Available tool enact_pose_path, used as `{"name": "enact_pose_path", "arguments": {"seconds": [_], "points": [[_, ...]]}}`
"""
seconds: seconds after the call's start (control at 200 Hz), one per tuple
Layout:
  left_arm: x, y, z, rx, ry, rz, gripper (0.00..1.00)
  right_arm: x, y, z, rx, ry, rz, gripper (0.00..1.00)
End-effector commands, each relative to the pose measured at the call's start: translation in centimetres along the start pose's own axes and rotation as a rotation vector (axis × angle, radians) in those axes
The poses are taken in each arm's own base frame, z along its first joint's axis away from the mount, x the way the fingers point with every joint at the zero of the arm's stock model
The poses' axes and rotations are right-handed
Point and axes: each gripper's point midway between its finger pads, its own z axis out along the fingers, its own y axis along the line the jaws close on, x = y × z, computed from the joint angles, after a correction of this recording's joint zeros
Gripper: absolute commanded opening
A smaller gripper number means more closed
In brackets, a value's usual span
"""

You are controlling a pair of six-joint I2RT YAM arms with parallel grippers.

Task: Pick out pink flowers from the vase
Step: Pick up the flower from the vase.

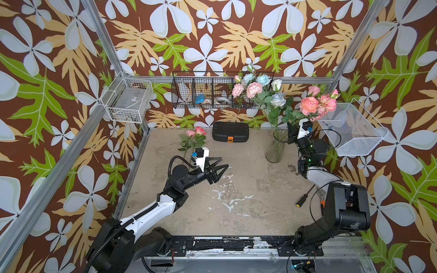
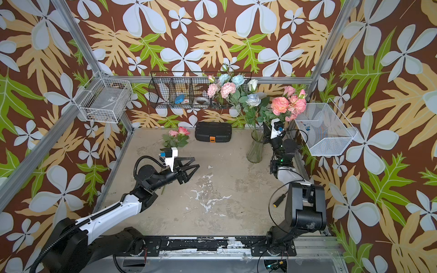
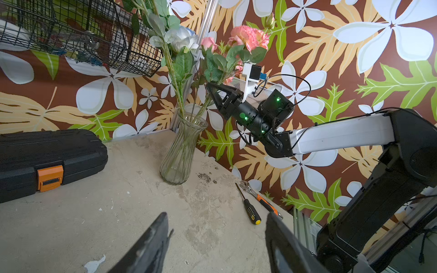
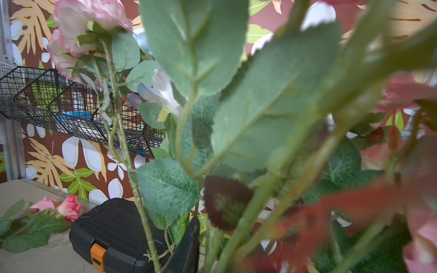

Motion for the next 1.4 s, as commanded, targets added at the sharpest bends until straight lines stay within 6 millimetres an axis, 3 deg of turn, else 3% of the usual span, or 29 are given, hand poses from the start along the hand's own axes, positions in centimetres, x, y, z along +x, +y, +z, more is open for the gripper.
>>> {"name": "enact_pose_path", "arguments": {"seconds": [0.0,0.28,0.46,0.826,1.086,1.391], "points": [[-0.5,-0.3,0.0,0.012,-0.015,0.01,0.66,-1.5,0.2,0.1,-0.013,-0.033,-0.015,0.2],[-0.3,-0.2,-0.1,0.008,-0.013,0.003,0.66,-2.2,0.4,-0.1,-0.021,-0.044,-0.018,0.09],[-0.3,-0.2,-0.2,0.001,-0.018,0.005,0.66,-3.3,0.5,-0.1,-0.03,-0.06,-0.022,0.08],[-0.3,-0.2,-0.1,0.004,-0.015,0.0,0.66,-7.4,1.2,-0.9,-0.068,-0.069,0.02,0.07],[-0.7,-0.4,-0.1,0.006,-0.015,0.013,0.66,-12.5,0.3,-0.7,-0.034,-0.007,0.074,0.04],[-1.5,-1.0,-0.1,0.022,-0.025,0.041,0.66,-19.9,-0.3,-0.9,-0.013,-0.014,0.119,0.02]]}}
